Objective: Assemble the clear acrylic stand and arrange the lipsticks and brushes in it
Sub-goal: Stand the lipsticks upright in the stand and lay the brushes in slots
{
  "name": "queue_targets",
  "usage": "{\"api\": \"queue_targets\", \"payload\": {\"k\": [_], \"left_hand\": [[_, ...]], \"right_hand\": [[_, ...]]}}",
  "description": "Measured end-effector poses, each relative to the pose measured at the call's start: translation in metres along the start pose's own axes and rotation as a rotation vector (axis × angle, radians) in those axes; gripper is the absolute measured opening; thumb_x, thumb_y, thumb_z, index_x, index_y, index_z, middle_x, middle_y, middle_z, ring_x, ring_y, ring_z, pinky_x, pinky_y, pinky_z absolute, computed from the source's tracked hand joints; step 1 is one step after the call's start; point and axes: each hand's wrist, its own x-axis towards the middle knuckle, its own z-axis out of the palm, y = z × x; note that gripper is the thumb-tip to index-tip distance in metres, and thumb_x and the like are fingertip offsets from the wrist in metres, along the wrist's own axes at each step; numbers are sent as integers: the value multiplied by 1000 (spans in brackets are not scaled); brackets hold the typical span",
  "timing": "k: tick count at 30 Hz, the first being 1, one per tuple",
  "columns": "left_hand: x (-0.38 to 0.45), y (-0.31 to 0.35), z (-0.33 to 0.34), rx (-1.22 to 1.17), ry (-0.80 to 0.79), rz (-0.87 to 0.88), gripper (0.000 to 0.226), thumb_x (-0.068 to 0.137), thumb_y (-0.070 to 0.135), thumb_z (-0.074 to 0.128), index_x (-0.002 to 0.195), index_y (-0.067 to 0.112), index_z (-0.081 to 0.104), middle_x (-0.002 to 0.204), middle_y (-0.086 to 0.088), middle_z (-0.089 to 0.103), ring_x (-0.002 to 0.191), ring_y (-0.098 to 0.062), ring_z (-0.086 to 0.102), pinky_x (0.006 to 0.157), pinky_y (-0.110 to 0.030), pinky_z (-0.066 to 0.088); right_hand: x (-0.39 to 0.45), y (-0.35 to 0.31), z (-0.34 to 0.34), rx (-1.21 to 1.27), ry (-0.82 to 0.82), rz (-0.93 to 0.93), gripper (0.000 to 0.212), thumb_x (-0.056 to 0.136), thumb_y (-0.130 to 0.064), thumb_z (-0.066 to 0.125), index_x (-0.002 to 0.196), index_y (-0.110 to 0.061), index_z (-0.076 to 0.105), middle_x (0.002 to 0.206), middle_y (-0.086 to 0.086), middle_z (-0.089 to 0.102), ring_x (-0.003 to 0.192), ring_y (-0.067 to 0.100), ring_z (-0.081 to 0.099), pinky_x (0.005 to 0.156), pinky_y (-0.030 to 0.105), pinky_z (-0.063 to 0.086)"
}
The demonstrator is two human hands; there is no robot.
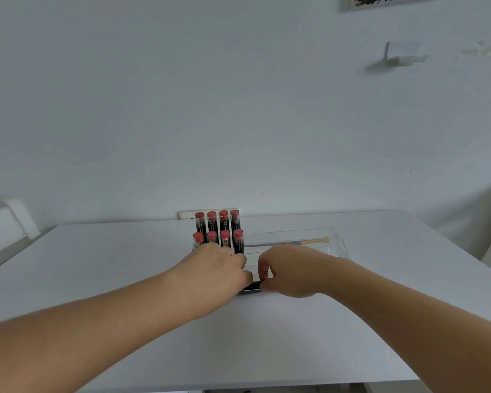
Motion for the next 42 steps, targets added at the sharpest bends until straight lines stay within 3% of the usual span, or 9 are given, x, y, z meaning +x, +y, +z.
{"api": "queue_targets", "payload": {"k": [5,10,16,22,29,32,36,39,42], "left_hand": [[-7,-1,-1,-37,41,-37,30,79,-8,51,98,14,59,87,-5,53,77,-29,56,64,-41,50],[-16,-1,-10,-45,153,-97,33,55,-3,75,75,19,61,71,1,56,57,-21,53,44,-31,40],[-35,-7,5,-404,332,-394,11,89,30,71,93,28,60,89,14,55,78,-9,53,58,-25,39],[-61,-14,28,-828,455,-663,24,81,31,81,86,40,59,83,20,60,82,-1,60,64,-17,44],[-57,-6,37,-908,527,-683,23,81,23,82,92,37,67,87,22,61,89,3,61,69,-11,46],[-56,-2,41,-931,562,-686,21,83,22,81,98,33,71,91,23,61,89,3,62,72,-13,49],[-58,9,48,-954,633,-699,29,83,19,81,108,30,71,95,26,60,91,4,62,73,-6,47],[-58,17,53,-977,691,-742,36,81,19,83,113,28,68,95,22,63,88,-1,63,73,-5,46],[-57,21,57,-964,712,-760,38,80,19,84,114,27,68,94,22,63,88,0,61,72,-4,45]], "right_hand": [[1,2,2,9,18,-8,22,96,-39,58,110,-23,65,82,-14,46,88,17,51,57,21,31],[1,3,3,15,25,-9,21,96,-39,58,109,-24,65,79,-16,44,88,16,51,57,20,31],[0,4,3,47,25,-14,18,96,-38,59,106,-23,64,79,-17,44,80,11,47,57,19,31],[0,4,2,61,25,-4,17,95,-39,60,103,-25,63,81,-17,46,87,11,48,60,18,31],[-5,4,-10,-86,-18,51,15,94,-39,59,99,-28,67,91,-15,54,83,3,47,64,24,31],[-8,1,-16,-156,-42,67,18,92,-40,59,101,-26,67,101,-10,58,90,13,49,65,29,35],[-5,-8,-15,-205,24,1,23,93,-47,58,109,-31,64,88,-16,49,82,9,46,68,31,33],[2,-17,-10,-107,69,-124,26,97,-45,55,122,-43,59,77,-29,37,87,2,41,69,25,31],[8,-26,-6,-61,12,-207,32,100,-38,53,130,-48,58,85,-34,46,77,-12,43,66,13,29]]}}
